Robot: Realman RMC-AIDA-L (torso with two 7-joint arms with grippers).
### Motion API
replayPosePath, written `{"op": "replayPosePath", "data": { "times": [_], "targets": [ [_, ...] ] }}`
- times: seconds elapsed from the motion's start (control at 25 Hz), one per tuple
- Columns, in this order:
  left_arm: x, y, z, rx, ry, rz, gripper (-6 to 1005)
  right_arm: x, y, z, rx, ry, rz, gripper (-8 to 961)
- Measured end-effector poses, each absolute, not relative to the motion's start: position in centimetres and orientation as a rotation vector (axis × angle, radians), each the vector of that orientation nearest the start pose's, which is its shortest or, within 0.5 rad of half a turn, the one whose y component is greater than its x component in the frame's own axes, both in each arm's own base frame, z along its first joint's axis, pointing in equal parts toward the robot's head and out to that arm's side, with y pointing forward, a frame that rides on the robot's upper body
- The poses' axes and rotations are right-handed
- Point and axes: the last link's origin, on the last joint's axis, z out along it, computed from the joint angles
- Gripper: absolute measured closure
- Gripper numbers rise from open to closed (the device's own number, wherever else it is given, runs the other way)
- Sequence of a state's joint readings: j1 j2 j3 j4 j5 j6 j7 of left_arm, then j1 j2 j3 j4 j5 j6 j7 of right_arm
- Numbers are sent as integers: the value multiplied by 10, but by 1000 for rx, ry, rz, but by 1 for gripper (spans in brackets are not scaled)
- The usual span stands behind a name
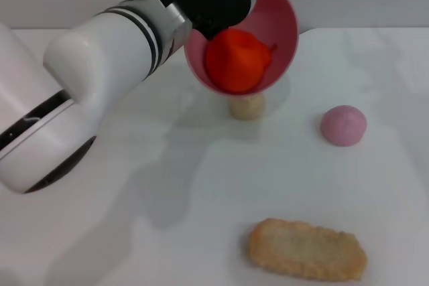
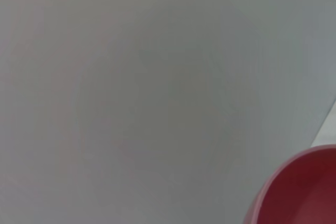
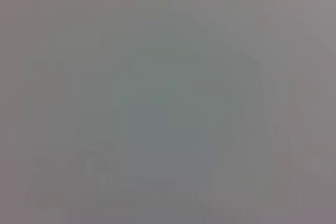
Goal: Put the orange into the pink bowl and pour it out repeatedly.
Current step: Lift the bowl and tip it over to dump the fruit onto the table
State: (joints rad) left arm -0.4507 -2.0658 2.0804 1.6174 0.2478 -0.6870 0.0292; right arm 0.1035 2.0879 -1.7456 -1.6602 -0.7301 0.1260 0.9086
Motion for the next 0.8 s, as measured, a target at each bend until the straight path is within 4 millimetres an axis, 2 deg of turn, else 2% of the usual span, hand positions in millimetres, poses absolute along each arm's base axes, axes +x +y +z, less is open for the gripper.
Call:
{"op": "replayPosePath", "data": {
  "times": [0.16, 0.32, 0.56, 0.68, 0.8],
  "targets": [
    [-75, 363, -40, -2095, 58, 57, 956, 173, 361, 98, -1600, 568, 842, 334],
    [-75, 362, -41, -2097, 70, 68, 956, 212, 354, 113, -1515, 715, 956, 334],
    [-76, 360, -45, -2106, 122, 100, 956, 256, 351, 116, -1413, 856, 840, 335],
    [-77, 360, -46, -2108, 124, 108, 956, 263, 353, 109, -1435, 836, 758, 335],
    [-77, 360, -47, -2110, 124, 111, 956, 260, 357, 101, -1490, 751, 688, 335]
  ]
}}
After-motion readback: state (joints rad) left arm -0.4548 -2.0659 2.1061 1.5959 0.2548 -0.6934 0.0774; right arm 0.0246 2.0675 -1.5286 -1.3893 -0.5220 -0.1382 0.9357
